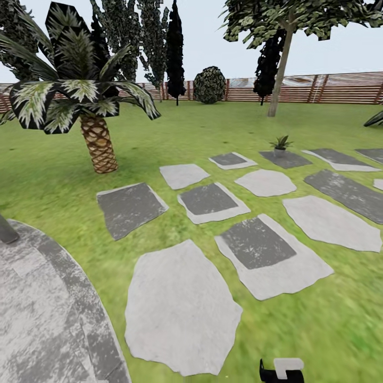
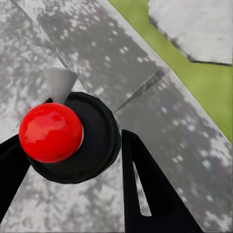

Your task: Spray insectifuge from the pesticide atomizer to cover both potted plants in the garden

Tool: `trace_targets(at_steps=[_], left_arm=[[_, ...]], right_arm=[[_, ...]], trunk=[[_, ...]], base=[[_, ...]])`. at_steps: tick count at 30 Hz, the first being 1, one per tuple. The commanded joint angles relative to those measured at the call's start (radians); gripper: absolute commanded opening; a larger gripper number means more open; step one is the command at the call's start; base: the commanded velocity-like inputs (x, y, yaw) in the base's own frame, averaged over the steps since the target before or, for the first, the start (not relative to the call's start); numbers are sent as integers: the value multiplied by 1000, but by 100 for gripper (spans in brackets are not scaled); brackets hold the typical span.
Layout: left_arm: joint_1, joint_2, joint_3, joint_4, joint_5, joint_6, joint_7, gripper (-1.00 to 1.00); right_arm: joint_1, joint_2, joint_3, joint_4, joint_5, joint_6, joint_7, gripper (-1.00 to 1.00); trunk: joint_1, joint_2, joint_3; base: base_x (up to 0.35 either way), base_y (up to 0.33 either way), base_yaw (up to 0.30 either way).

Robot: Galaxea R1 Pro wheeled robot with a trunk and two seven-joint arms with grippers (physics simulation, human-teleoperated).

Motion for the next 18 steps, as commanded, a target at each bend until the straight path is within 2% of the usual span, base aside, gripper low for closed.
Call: trace_targets(at_steps=[1, 18], left_arm=[[0, 0, -7, 0, 8, -3, 2, -100], [0, 0, -7, 1, 7, -3, 2, -100]], right_arm=[[-1, 0, -6, 1, 11, -2, -5, 100], [-1, 0, -6, 1, 11, -2, -5, 100]], trunk=[[0, 0, -1], [0, 0, -1]], base=[[339, 0, 0], [339, 0, 0]])
